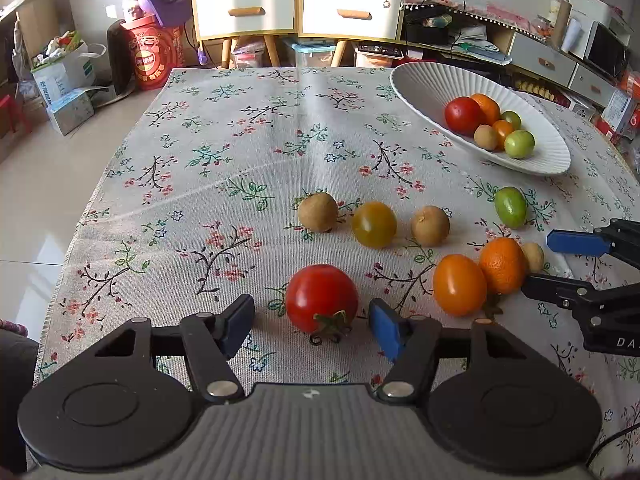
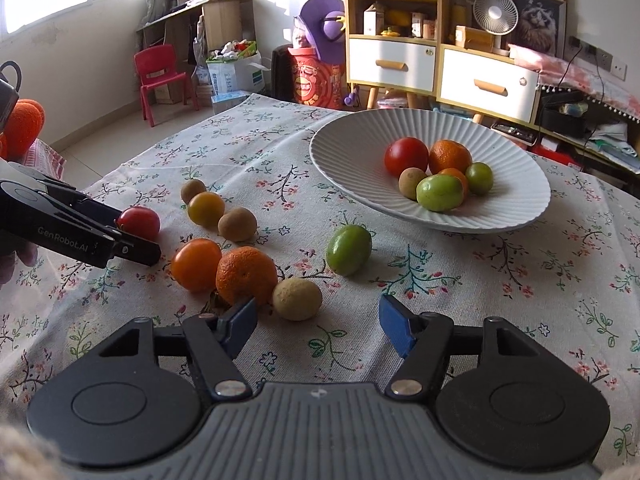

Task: Organize fruits
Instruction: 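Grasp the red tomato with the left tool while the right tool grasps a brown kiwi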

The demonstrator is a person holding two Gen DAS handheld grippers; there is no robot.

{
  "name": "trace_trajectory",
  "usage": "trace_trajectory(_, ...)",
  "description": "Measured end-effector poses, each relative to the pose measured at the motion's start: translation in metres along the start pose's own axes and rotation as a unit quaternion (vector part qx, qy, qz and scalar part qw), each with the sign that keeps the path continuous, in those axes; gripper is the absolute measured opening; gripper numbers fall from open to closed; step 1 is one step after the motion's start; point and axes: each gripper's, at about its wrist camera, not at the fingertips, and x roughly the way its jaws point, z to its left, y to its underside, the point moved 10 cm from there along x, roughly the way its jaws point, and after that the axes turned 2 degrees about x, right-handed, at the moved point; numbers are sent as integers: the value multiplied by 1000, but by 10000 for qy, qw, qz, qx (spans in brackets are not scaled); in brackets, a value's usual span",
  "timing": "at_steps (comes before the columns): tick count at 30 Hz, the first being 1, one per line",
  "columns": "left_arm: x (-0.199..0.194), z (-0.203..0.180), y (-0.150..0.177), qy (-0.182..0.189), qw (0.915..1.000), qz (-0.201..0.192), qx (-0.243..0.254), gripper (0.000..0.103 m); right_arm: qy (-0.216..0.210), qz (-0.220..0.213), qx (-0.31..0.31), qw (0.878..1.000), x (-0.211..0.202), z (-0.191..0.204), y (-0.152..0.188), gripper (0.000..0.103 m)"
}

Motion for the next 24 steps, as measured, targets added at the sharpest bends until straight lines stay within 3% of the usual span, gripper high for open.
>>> trace_trajectory(9, -3, -2, -2, 79, 9999, -79, -69, 29, -81, 43, 42, 9999, 2, 1, -1, 41)
trace_trajectory(13, -3, -2, -3, 64, 9999, -94, -51, 28, -185, 70, 79, 9998, 2, 2, -1, 34)
trace_trajectory(15, -3, -1, -3, 62, 9999, -116, -71, 28, -197, 71, 93, 9997, 2, 2, -1, 25)
trace_trajectory(24, -7, 2, -7, 99, 9996, -204, -161, 28, -195, 98, 282, 9994, 1, -3, -3, 25)
